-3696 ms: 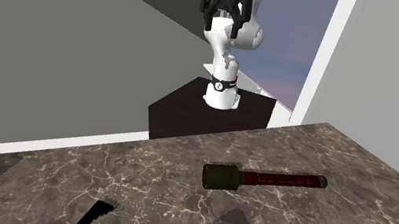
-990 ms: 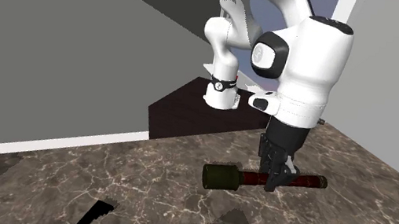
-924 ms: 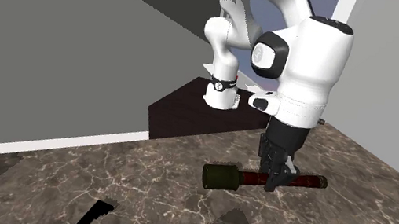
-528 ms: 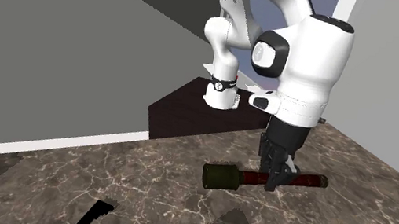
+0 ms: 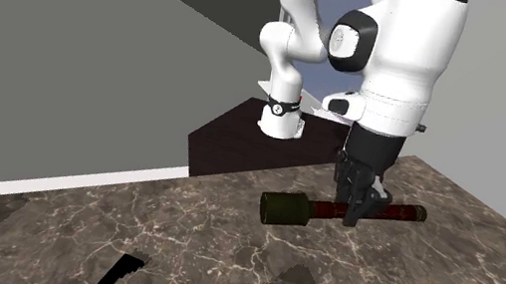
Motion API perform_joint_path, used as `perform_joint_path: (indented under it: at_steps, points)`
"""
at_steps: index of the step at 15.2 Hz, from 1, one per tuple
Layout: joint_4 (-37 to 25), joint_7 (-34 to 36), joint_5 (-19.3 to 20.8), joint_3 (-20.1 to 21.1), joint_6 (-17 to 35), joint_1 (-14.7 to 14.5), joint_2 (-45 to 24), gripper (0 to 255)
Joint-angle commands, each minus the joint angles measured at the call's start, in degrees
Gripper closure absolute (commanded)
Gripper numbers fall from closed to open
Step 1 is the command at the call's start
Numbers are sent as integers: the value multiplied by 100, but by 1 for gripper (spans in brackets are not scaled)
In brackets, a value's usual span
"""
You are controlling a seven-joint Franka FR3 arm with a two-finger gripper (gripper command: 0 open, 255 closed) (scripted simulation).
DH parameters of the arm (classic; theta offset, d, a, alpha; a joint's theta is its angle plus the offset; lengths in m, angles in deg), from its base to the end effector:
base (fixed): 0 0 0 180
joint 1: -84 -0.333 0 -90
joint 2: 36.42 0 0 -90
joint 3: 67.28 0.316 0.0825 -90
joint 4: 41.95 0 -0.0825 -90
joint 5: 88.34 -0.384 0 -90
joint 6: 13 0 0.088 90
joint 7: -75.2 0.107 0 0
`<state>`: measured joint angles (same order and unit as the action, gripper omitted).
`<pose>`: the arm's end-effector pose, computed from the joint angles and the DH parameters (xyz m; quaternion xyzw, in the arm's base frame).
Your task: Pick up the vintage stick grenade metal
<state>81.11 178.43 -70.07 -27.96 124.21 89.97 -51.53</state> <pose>0.4794 0.3053 0.3100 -0.8740 0.4842 -0.0372 0.0169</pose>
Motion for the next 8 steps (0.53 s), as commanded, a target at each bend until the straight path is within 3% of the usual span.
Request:
perform_joint_path:
  at_steps: [1, 8]
  points:
    - [-29, -96, -124, 54, -107, 51, 111, 255]
    - [-137, -327, -445, 175, -421, 153, 406, 255]
